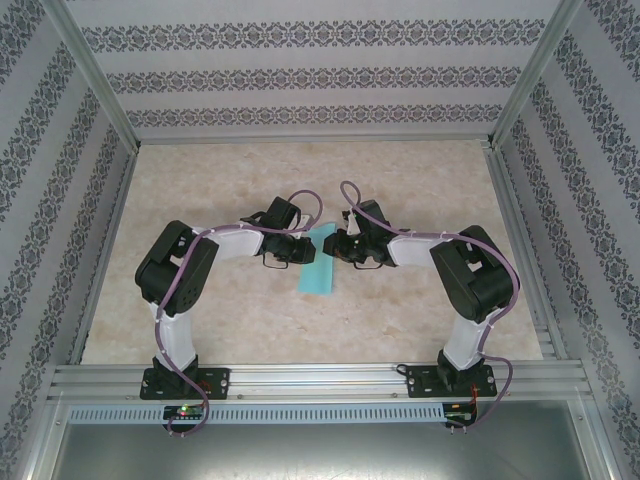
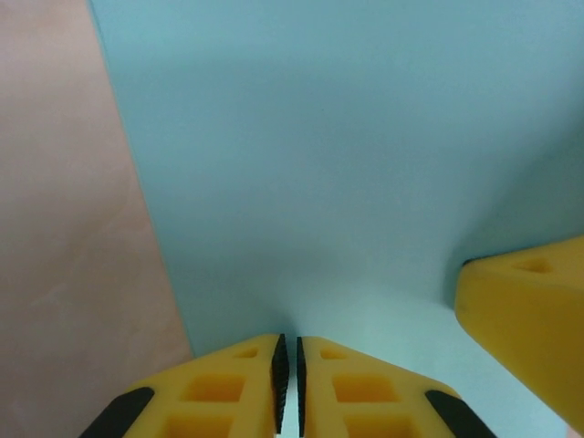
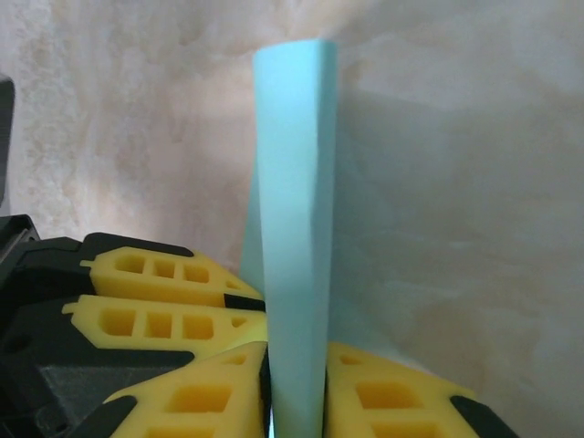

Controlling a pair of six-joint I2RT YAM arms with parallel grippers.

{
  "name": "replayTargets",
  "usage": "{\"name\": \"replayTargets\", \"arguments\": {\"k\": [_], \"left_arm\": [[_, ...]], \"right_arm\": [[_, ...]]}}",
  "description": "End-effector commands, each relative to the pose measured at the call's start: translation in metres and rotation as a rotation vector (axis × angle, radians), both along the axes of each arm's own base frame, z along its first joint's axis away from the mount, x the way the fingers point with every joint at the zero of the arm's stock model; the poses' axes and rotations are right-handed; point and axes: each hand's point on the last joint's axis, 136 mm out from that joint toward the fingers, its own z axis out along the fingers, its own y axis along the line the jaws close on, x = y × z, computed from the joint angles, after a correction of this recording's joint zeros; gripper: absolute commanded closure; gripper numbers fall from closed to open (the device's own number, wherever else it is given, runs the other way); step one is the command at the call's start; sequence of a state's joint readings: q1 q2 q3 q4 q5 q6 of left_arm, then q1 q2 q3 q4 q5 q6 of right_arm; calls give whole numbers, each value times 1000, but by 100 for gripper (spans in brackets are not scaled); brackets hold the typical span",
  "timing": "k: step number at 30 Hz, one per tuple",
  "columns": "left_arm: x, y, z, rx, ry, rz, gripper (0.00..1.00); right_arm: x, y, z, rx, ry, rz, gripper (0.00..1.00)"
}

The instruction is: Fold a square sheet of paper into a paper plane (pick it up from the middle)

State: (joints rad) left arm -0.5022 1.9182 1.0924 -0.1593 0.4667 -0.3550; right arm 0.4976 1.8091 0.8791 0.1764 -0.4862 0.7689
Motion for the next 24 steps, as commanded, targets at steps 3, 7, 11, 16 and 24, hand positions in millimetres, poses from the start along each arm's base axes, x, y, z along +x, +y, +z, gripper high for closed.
{"name": "replayTargets", "arguments": {"k": [3,7,11,16,24], "left_arm": [[-34,33,-21,134,163,30,77],[-25,24,3,87,130,27,73],[-18,16,29,34,92,22,67],[-17,14,51,15,58,18,57],[-19,37,81,22,-9,67,37]], "right_arm": [[2,-5,4,34,-11,-5,83],[2,-5,8,46,-23,0,87],[2,-3,14,66,-34,6,91],[4,-1,19,80,-47,16,95],[6,2,55,171,-93,29,100]]}}
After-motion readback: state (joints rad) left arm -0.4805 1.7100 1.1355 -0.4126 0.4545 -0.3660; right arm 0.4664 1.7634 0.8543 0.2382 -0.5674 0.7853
